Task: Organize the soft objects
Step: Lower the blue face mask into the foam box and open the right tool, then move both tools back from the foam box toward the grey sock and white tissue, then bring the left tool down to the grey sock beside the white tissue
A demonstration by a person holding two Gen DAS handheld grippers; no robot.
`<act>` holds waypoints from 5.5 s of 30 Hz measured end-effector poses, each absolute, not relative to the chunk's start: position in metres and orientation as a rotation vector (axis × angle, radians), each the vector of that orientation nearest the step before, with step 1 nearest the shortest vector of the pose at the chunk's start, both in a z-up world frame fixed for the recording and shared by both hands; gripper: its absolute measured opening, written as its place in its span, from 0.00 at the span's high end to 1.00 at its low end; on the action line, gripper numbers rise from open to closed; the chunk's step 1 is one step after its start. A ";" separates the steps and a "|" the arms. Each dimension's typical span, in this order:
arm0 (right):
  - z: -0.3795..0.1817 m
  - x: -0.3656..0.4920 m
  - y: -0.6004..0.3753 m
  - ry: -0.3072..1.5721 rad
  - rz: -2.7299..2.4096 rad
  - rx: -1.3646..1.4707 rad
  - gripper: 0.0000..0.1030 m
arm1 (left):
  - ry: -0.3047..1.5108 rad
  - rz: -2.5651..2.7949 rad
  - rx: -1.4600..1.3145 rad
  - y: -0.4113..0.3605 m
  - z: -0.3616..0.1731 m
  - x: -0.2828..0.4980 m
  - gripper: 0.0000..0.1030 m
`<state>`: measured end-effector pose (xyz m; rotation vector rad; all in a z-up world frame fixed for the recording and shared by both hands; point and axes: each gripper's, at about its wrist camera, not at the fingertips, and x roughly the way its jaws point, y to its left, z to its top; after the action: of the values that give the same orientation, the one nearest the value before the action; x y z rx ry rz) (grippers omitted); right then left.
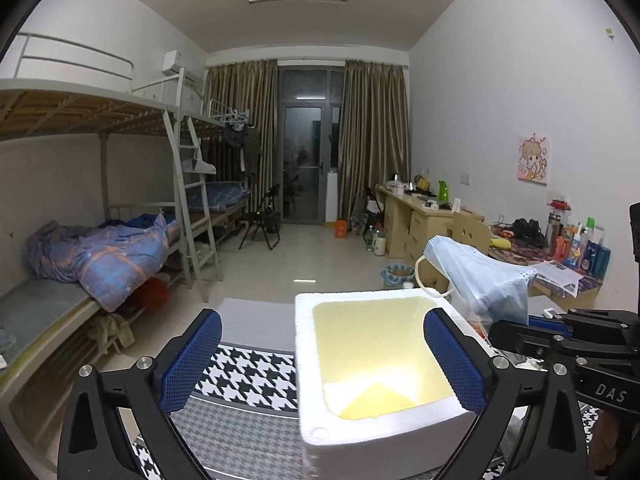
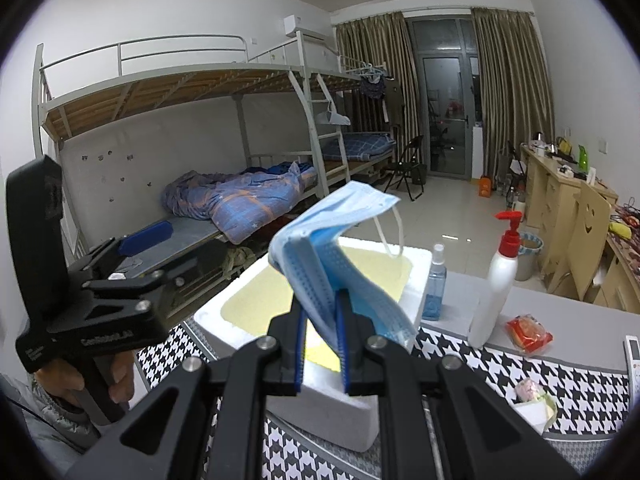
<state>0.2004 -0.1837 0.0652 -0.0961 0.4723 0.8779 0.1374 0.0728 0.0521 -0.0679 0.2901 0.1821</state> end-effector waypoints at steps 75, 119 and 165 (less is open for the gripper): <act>0.052 0.179 -0.310 0.433 0.589 -0.021 0.02 | 0.306 -0.031 -0.063 -0.014 0.040 0.112 0.01; 0.008 0.193 -0.421 0.511 0.352 0.023 0.02 | 0.490 -0.242 -0.040 -0.115 -0.011 0.166 0.01; -0.020 0.256 -0.376 0.633 0.449 -0.008 0.02 | 0.578 -0.054 -0.023 -0.061 -0.042 0.224 0.01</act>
<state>0.2558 -0.3761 -0.0203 -0.0085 0.6331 0.4493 0.2236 -0.0613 -0.0416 -0.0233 0.5782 -0.0541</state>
